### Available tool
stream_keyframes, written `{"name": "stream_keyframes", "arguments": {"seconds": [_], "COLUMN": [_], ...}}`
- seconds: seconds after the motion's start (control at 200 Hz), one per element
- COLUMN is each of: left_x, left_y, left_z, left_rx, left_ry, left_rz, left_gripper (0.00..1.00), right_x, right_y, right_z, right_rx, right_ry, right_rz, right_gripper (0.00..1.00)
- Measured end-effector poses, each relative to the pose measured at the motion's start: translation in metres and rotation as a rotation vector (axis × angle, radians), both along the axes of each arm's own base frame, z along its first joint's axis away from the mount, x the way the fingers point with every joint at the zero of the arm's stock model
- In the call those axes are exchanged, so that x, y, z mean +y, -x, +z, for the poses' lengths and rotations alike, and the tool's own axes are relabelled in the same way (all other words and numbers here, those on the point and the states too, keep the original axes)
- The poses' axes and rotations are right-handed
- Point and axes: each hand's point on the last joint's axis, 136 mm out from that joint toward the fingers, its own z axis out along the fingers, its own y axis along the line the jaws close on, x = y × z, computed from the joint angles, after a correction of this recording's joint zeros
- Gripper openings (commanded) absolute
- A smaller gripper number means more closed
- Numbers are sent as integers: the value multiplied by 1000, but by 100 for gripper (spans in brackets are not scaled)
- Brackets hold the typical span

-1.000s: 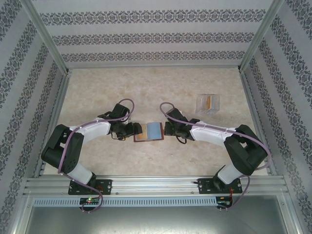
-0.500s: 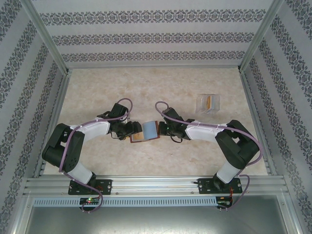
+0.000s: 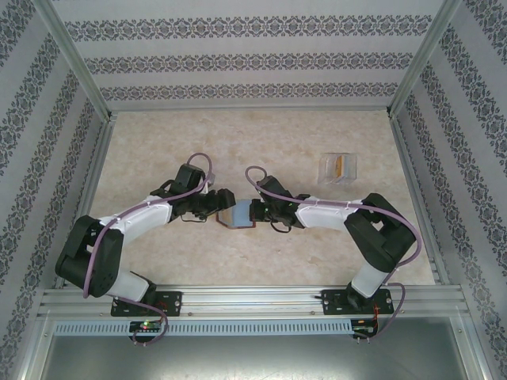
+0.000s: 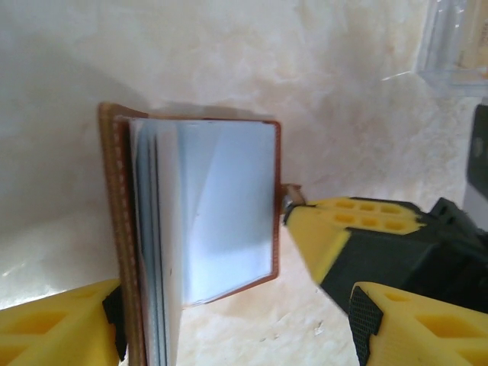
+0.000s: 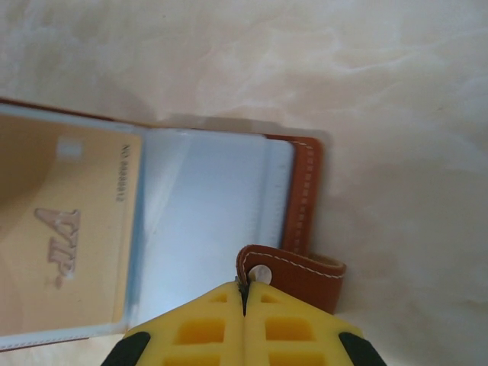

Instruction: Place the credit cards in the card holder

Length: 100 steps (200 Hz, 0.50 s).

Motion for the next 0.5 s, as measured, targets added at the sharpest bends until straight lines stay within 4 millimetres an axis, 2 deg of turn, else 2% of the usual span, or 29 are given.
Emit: {"name": "stream_keyframes", "arguments": {"seconds": [0.145,0.395,0.5], "left_x": [-6,-30,-38], "left_y": [-3,-5,-5], "left_z": [4,-25,-22], "left_rx": [-17,83,81], "left_ry": [30,98,115], "left_rz": [-16,-72,-95], "left_gripper": [76,75,75], "right_x": [4,8,7], "right_y": [0,-4,-4], "right_z": [1,1,-2], "right_rx": [8,14,20], "right_ry": [-23,-71,-90], "right_rz": [-4,-47,-69], "right_gripper": [0,0,0]}}
